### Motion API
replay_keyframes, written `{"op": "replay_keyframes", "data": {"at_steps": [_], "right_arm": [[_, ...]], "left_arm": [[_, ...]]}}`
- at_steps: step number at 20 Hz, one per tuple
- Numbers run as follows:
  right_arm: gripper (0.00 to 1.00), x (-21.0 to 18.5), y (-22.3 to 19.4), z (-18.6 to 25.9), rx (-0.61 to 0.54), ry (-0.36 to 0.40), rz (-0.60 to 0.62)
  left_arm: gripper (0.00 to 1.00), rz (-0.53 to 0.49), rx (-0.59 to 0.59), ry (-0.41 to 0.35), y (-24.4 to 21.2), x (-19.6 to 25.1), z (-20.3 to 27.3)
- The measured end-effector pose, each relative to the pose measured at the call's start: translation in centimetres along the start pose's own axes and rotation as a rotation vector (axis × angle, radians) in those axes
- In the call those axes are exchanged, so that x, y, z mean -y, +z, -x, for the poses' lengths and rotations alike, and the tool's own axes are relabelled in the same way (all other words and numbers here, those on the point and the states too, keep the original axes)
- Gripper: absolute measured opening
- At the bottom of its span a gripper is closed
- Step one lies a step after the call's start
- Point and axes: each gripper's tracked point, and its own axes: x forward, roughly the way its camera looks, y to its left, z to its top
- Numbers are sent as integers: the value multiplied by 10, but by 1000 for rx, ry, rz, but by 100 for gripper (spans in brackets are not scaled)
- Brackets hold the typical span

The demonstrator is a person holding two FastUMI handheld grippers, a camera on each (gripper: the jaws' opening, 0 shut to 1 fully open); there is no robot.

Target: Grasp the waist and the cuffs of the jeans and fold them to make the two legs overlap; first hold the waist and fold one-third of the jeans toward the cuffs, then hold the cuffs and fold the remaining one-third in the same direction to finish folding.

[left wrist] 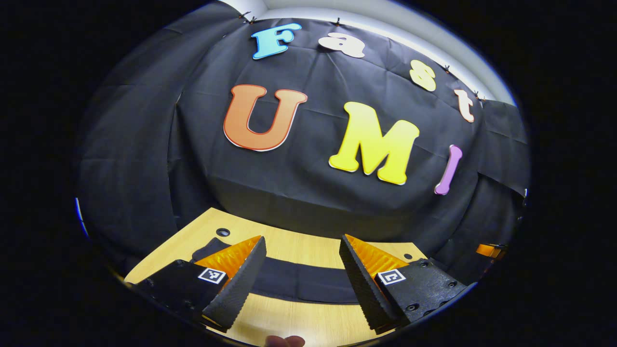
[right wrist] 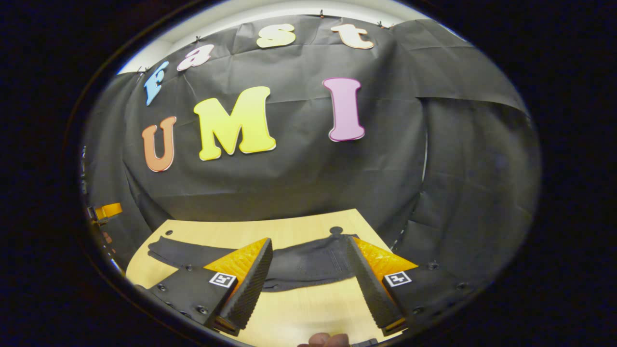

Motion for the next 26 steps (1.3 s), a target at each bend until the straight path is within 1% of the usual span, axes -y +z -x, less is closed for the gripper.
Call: {"op": "replay_keyframes", "data": {"at_steps": [3,4,5,6,7,8,9,10,11,12,13,14,17,18,19,20,21,24,26], "right_arm": [[98,18,-17,8,-25,-36,-24],[95,26,-23,6,-39,-47,-42],[93,34,-30,2,-59,-59,-67],[97,42,-40,-6,-81,-68,-95],[95,49,-50,-16,-102,-75,-123],[93,59,-61,-29,-124,-82,-146],[95,71,-73,-45,-146,-88,-171],[93,82,-81,-61,-161,-102,-197],[95,96,-90,-81,-176,-120,-218],[93,113,-101,-102,-192,-146,-233],[99,127,-109,-122,-203,-164,-252],[93,138,-117,-139,-222,-178,-268],[93,161,-143,-184,-276,-199,-307],[96,164,-151,-197,-294,-203,-313],[93,168,-158,-207,-310,-205,-319],[96,169,-166,-219,-324,-208,-325],[96,168,-171,-228,-337,-209,-328],[96,167,-183,-245,-364,-226,-319],[96,167,-188,-251,-368,-232,-302]], "left_arm": [[100,9,-11,-10,-11,18,8],[98,11,-12,-16,-11,24,8],[99,3,-16,-23,-11,32,6],[99,-11,-20,-26,-11,37,6],[99,-26,-20,-32,-10,43,5],[99,-37,-20,-33,-10,47,5],[99,-43,-22,-33,-9,52,4],[99,-47,-29,-31,-10,58,3],[99,-52,-36,-23,-12,61,1],[99,-57,-48,-19,-15,66,1],[98,-64,-55,-12,-16,70,0],[98,-69,-62,-7,-17,76,-2],[99,-77,-105,-5,-32,92,-18],[99,-82,-124,4,-37,96,-22],[98,-80,-133,3,-40,102,-27],[99,-80,-141,0,-42,109,-30],[99,-85,-149,-3,-46,114,-34],[99,-103,-174,-9,-53,122,-42],[99,-97,-183,-7,-55,124,-47]]}}
